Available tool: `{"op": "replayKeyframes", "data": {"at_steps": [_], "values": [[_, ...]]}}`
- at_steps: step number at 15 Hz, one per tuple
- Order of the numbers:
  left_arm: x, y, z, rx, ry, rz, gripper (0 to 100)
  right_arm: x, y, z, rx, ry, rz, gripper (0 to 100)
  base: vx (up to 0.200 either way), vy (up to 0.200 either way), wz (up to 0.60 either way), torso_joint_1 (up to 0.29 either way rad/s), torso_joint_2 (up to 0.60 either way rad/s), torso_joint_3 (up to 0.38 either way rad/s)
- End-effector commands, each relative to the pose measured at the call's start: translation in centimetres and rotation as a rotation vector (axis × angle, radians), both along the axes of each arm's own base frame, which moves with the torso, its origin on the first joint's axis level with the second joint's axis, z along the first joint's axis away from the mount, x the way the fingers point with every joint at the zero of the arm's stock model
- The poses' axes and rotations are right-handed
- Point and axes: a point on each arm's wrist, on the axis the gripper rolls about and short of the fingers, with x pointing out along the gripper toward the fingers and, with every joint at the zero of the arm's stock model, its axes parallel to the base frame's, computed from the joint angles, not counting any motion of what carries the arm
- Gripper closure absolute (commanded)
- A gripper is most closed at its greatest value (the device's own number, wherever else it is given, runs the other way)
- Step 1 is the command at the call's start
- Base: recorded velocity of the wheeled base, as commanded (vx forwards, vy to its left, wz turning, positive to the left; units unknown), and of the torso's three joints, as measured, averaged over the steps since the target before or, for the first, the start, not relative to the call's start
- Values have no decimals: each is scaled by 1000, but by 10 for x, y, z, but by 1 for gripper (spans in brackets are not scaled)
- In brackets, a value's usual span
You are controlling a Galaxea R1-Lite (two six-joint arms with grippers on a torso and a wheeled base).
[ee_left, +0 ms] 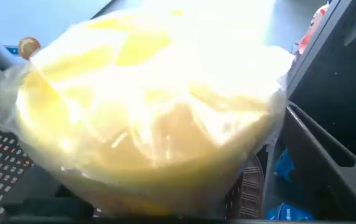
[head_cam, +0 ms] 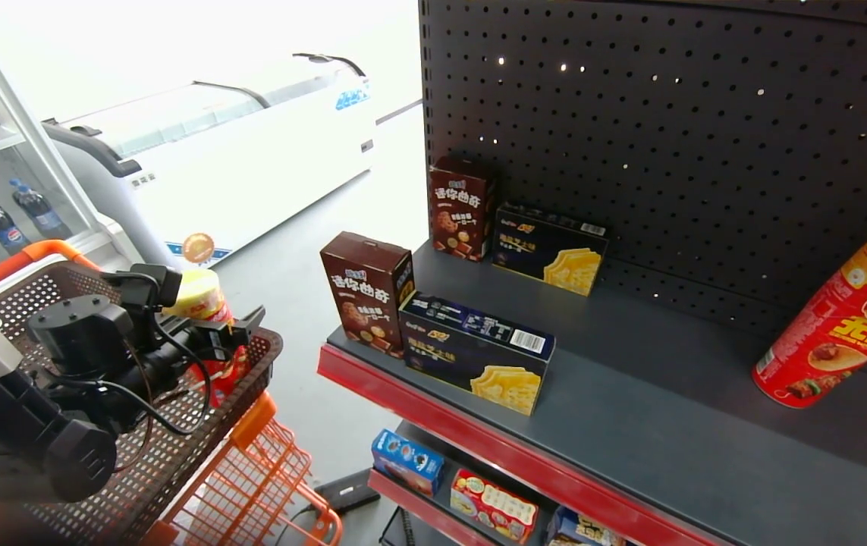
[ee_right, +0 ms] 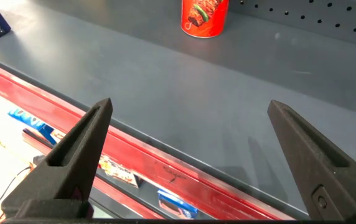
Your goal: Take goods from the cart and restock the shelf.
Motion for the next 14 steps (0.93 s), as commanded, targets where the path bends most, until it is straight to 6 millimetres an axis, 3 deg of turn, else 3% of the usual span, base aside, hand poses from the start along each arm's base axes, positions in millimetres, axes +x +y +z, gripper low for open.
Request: {"op": "replayKeyframes", "data": {"at_steps": [1, 10, 11, 14], "values": [[-2, 1, -2, -1, 11, 4, 0, 0, 0, 0, -1, 1, 0, 0, 0, 0, 0, 0, 0, 0], [-11, 1, -27, -12, 101, 10, 0, 0, 0, 0, -1, 3, 0, 0, 0, 0, 0, 0, 0, 0], [-9, 1, -29, -11, 90, 10, 100, 0, 0, 0, -1, 1, 0, 0, 0, 0, 0, 0, 0, 0], [-8, 1, -33, -4, 91, 10, 100, 0, 0, 0, -1, 1, 0, 0, 0, 0, 0, 0, 0, 0]]}}
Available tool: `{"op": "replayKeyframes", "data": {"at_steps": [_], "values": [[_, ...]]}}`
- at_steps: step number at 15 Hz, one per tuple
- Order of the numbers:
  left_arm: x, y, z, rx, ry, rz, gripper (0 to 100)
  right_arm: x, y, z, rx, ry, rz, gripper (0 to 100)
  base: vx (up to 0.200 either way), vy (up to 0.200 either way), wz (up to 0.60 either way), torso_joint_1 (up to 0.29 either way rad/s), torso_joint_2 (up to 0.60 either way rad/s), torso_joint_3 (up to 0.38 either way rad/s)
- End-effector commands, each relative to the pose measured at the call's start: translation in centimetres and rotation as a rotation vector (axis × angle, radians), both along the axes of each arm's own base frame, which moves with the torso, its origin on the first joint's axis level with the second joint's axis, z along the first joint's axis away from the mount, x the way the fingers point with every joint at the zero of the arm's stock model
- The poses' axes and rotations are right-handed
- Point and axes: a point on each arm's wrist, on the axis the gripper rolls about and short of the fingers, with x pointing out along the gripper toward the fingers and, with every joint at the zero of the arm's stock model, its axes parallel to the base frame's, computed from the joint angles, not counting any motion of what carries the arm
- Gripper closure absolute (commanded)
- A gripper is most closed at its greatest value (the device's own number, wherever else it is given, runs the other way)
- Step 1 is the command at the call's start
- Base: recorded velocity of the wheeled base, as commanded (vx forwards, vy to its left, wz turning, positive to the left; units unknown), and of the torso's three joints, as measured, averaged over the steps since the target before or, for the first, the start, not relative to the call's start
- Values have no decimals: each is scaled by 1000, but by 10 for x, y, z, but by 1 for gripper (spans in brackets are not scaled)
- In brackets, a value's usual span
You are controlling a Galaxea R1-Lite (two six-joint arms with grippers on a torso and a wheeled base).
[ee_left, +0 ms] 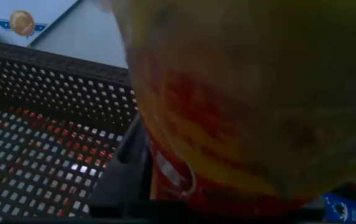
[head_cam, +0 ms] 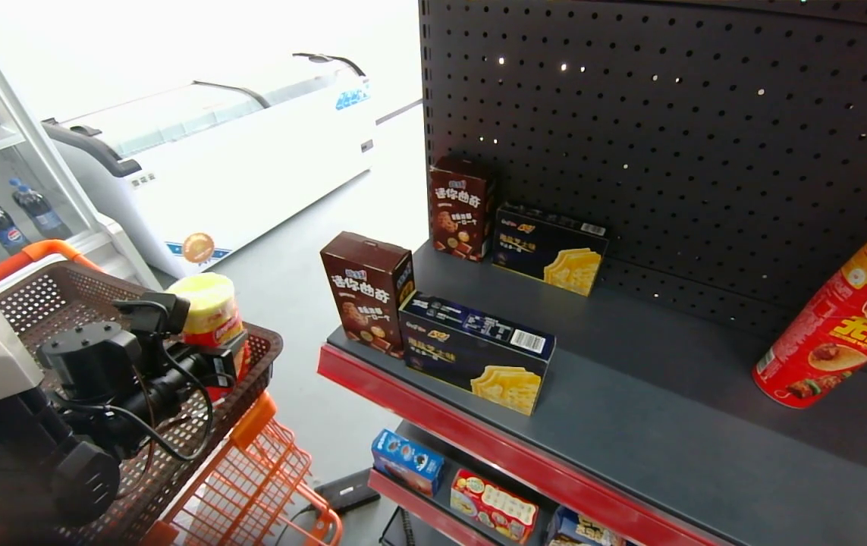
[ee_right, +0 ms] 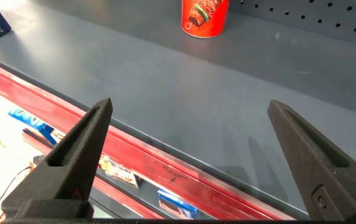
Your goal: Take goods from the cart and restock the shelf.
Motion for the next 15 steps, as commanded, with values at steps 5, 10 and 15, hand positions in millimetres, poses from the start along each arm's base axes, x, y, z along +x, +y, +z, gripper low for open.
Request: {"op": "replayKeyframes", "data": {"at_steps": [5, 10, 15], "values": [[1, 0, 11, 20, -67, -5, 100, 0, 0, 0, -1, 3, 0, 0, 0, 0, 0, 0, 0, 0], [-23, -25, 99, 86, -306, -78, 100, 0, 0, 0, -1, 1, 0, 0, 0, 0, 0, 0, 0, 0], [-55, -46, 152, 57, -321, -157, 100, 0, 0, 0, -1, 3, 0, 0, 0, 0, 0, 0, 0, 0]]}}
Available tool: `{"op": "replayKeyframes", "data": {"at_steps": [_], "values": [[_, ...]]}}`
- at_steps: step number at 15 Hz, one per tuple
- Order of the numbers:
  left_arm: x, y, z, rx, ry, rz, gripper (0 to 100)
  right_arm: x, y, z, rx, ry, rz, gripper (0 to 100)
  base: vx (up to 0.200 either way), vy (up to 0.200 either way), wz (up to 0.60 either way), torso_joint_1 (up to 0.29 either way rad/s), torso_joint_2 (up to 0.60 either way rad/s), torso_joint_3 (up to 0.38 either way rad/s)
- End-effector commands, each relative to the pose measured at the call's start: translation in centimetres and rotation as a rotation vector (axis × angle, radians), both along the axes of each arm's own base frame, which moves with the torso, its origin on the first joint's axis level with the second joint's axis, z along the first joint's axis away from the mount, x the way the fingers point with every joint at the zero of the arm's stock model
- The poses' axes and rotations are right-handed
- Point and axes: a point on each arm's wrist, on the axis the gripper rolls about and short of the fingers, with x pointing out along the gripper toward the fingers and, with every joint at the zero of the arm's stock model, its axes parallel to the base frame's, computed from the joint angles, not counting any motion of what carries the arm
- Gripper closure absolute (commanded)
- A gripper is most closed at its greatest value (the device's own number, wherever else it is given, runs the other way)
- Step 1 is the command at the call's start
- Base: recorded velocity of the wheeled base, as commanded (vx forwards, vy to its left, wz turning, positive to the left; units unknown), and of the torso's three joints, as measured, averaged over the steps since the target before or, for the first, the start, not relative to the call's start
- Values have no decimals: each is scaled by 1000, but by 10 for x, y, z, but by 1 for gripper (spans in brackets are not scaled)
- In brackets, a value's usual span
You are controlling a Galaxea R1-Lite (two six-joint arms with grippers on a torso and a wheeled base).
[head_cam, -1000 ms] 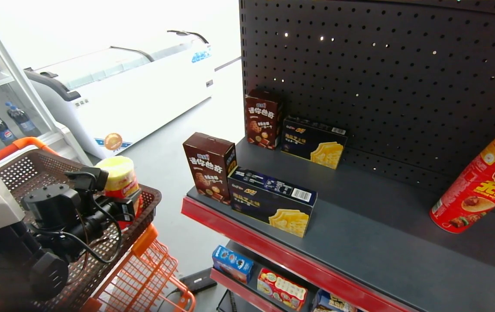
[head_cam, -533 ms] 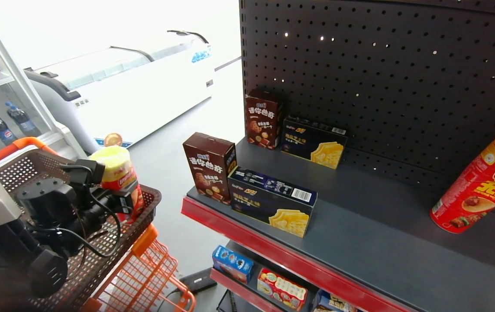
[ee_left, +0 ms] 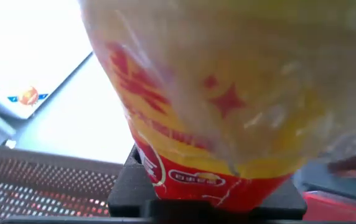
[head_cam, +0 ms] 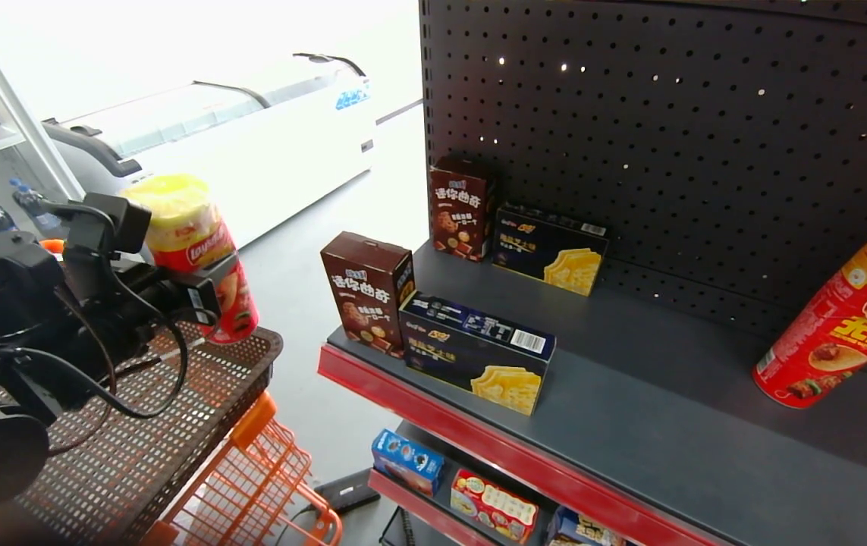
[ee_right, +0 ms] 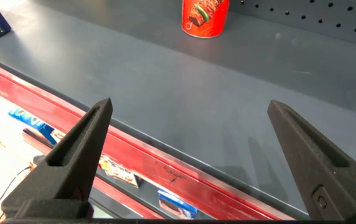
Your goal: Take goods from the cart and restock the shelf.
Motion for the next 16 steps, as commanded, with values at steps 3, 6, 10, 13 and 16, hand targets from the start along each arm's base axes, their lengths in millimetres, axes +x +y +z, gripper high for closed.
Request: {"op": "replayKeyframes", "data": {"at_steps": [3, 6, 10, 13, 16], "values": [[-51, -35, 54, -15, -92, -153, 100, 0, 0, 0, -1, 3, 0, 0, 0, 0, 0, 0, 0, 0], [-79, -68, 49, -39, -48, -322, 100, 0, 0, 0, -1, 1, 0, 0, 0, 0, 0, 0, 0, 0], [-105, -106, 51, -71, -27, -531, 100, 0, 0, 0, -1, 3, 0, 0, 0, 0, 0, 0, 0, 0], [-133, -124, 51, -91, 54, -680, 100, 0, 0, 0, -1, 1, 0, 0, 0, 0, 0, 0, 0, 0], [-147, -123, 50, -65, 158, -720, 100, 0, 0, 0, -1, 1, 0, 0, 0, 0, 0, 0, 0, 0]]}}
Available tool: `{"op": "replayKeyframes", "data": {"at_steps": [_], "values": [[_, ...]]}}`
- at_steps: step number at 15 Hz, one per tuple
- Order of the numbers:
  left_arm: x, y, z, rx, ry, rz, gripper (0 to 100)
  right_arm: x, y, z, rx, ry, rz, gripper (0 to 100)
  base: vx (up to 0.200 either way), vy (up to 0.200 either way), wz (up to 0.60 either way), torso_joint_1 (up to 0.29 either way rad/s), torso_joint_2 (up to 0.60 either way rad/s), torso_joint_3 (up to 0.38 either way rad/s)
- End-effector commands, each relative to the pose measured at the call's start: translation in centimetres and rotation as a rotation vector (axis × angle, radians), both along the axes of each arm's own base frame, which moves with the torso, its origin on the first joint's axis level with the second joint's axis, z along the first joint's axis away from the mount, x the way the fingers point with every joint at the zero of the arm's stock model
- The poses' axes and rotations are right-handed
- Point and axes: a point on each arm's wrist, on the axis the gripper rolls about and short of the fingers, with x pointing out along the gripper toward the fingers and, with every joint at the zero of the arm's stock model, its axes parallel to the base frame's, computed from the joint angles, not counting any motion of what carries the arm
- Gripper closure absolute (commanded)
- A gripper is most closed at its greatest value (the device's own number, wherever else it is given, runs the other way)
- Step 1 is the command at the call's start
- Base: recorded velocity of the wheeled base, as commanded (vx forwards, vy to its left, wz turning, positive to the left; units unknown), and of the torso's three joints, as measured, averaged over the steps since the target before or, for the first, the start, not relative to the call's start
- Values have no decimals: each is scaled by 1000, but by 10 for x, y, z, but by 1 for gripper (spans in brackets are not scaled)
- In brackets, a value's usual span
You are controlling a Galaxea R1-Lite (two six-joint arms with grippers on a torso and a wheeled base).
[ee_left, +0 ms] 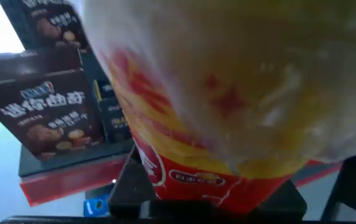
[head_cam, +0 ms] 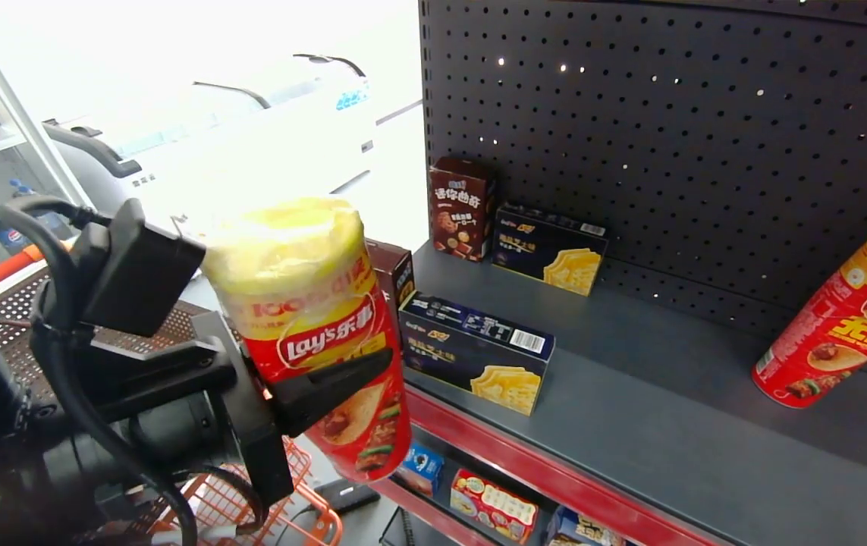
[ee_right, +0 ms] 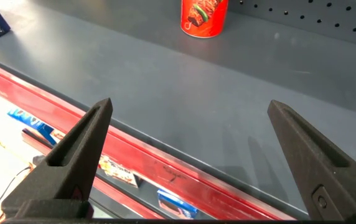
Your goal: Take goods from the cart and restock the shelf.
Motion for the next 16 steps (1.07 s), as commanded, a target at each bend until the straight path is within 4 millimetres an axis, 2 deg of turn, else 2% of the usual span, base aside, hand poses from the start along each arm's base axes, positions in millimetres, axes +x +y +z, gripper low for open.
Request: {"op": "replayKeyframes", "data": {"at_steps": [1, 3, 6, 16], "values": [[-13, -1, 11, -32, -32, -58, 100, 0, 0, 0, 0, 1, 1, 0, 0, 0, 0, 0, 0, 0], [-14, -5, 16, -42, -39, -151, 100, 0, 0, 0, 0, 1, 1, 0, 0, 0, 0, 0, 0, 0], [-11, -8, 25, -59, -58, -167, 100, 0, 0, 0, 0, 3, 1, 0, 0, 0, 0, 0, 0, 0], [-8, -20, 14, -52, 22, -292, 100, 0, 0, 0, -5, 1, 15, 0, 0, 0, 0, 0, 0, 0]]}}
